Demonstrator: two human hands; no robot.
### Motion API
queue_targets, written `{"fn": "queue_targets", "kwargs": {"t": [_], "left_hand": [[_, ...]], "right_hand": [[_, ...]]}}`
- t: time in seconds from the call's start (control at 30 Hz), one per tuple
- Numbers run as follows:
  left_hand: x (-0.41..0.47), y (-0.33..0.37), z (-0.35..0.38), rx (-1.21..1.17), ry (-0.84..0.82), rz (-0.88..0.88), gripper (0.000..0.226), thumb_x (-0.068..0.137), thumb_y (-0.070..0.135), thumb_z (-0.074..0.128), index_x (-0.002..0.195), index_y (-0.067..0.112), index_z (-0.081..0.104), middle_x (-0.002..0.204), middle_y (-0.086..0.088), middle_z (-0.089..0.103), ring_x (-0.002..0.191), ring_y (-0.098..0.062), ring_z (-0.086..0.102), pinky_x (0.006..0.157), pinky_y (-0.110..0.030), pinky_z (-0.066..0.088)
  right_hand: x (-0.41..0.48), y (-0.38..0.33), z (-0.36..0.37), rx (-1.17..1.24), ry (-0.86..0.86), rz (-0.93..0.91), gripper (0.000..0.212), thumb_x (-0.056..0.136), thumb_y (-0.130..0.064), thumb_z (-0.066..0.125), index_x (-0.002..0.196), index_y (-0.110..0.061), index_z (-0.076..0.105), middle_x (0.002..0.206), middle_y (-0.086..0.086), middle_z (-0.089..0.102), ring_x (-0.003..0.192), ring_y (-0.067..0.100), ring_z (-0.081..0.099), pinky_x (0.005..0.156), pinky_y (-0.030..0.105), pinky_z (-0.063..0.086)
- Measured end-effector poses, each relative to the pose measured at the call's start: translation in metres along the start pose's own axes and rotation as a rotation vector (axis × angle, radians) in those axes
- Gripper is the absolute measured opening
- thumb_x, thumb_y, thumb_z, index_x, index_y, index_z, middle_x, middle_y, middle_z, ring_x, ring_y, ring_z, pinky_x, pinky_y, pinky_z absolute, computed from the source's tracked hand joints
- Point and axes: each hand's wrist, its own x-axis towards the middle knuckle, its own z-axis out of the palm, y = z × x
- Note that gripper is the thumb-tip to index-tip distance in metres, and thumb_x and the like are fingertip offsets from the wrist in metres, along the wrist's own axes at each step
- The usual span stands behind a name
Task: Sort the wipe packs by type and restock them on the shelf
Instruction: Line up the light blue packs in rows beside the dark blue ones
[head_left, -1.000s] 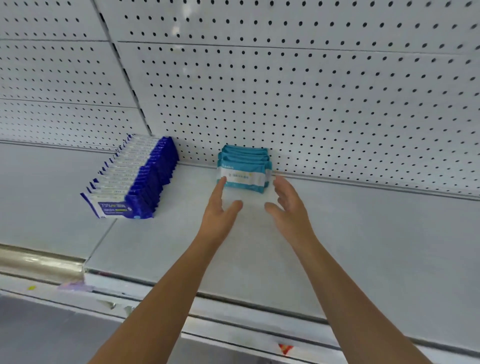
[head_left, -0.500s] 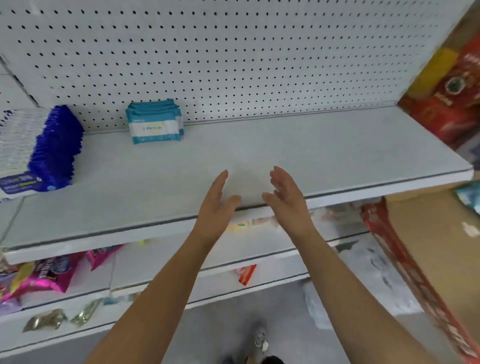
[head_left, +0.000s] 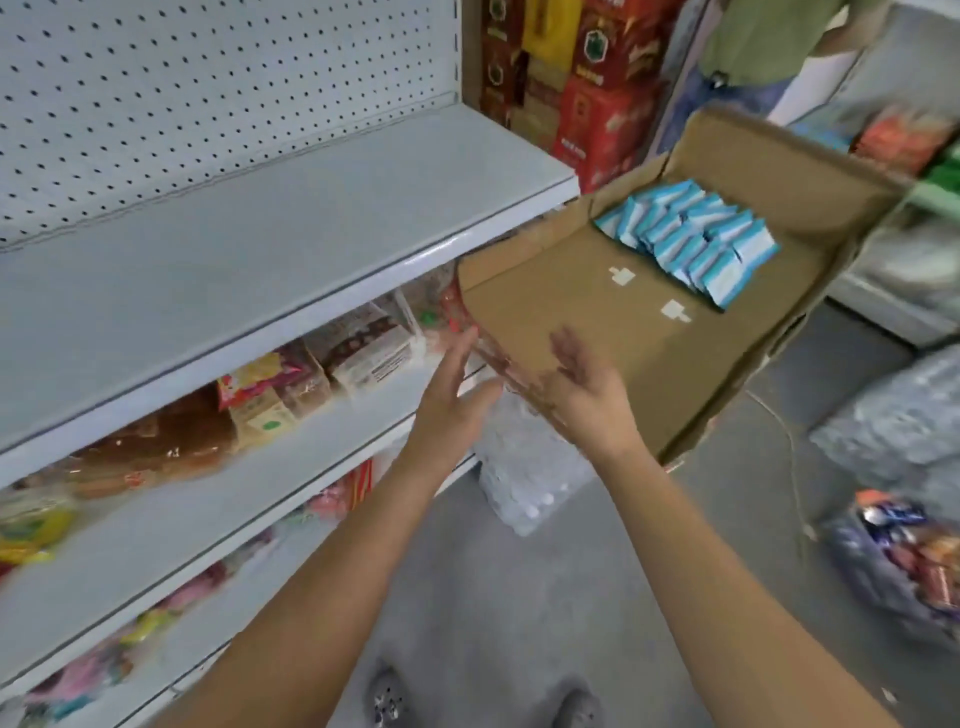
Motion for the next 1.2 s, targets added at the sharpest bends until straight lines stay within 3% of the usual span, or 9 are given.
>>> {"fn": "queue_targets", "kwargs": {"t": [0.1,0.17,0.27,0.43,0.73,1.0,1.1,1.2], "left_hand": [[0.003,0.003,0.085,0.006,-0.062,-0.022,0.065,0.090,0.017,0.061,0.150,0.034,0.041,0.152,0.016,0.043,0.130,0.012,0.043,0.107,-0.017,0.038],[0.006,0.006,0.135,0.007,-0.096,-0.026,0.065,0.089,0.015,0.061,0.149,0.033,0.042,0.150,0.016,0.044,0.122,0.021,0.043,0.101,-0.010,0.038],[0.015,0.014,0.196,0.004,-0.102,-0.054,0.068,0.083,0.025,0.062,0.148,0.033,0.044,0.152,0.017,0.043,0.134,0.011,0.040,0.113,-0.020,0.032],[0.051,0.019,0.269,0.025,-0.115,-0.088,0.069,0.082,0.031,0.063,0.148,0.035,0.043,0.152,0.019,0.043,0.138,0.008,0.038,0.119,-0.033,0.032],[0.178,-0.002,0.373,-0.028,-0.031,-0.186,0.058,0.094,0.015,0.061,0.147,0.025,0.043,0.150,0.010,0.047,0.137,-0.005,0.043,0.114,-0.028,0.035],[0.262,-0.008,0.430,0.146,0.096,-0.308,0.063,0.093,0.020,0.067,0.150,0.014,0.040,0.151,0.000,0.046,0.137,-0.016,0.046,0.113,-0.033,0.039],[0.287,-0.007,0.453,0.187,0.195,-0.346,0.058,0.092,0.026,0.070,0.144,0.012,0.046,0.143,-0.004,0.055,0.121,-0.014,0.056,0.105,-0.030,0.045],[0.308,-0.009,0.478,0.188,0.357,-0.386,0.053,0.089,0.032,0.075,0.134,0.016,0.051,0.125,0.004,0.062,0.100,-0.005,0.059,0.083,-0.014,0.051]], "right_hand": [[-0.004,0.022,-0.078,0.026,0.040,0.025,0.062,0.093,-0.006,0.057,0.151,-0.019,0.038,0.148,-0.001,0.049,0.135,0.010,0.046,0.107,0.019,0.042],[-0.001,0.034,-0.127,0.035,0.073,0.018,0.060,0.094,-0.002,0.057,0.149,-0.017,0.039,0.146,0.002,0.051,0.135,0.013,0.048,0.110,0.025,0.040],[0.005,0.044,-0.185,0.070,0.096,0.047,0.060,0.093,-0.002,0.061,0.148,-0.018,0.042,0.145,0.001,0.052,0.133,0.013,0.050,0.113,0.031,0.039],[0.039,0.062,-0.256,0.072,0.123,0.046,0.058,0.093,-0.004,0.061,0.146,-0.022,0.043,0.141,0.000,0.055,0.130,0.011,0.052,0.108,0.027,0.042],[0.168,0.096,-0.356,-0.092,0.071,0.128,0.055,0.094,-0.008,0.062,0.144,-0.023,0.043,0.137,-0.001,0.057,0.125,0.013,0.054,0.098,0.023,0.045],[0.283,0.114,-0.425,-0.210,-0.019,0.202,0.049,0.089,-0.006,0.065,0.135,-0.020,0.055,0.128,0.002,0.061,0.121,0.016,0.057,0.100,0.029,0.048],[0.332,0.125,-0.447,-0.271,-0.108,0.218,0.049,0.089,-0.005,0.065,0.135,-0.018,0.056,0.124,0.000,0.062,0.120,0.017,0.058,0.097,0.026,0.046],[0.396,0.142,-0.470,-0.290,-0.137,0.206,0.049,0.086,-0.004,0.069,0.131,-0.015,0.057,0.128,0.006,0.062,0.121,0.021,0.059,0.102,0.030,0.045]]}}
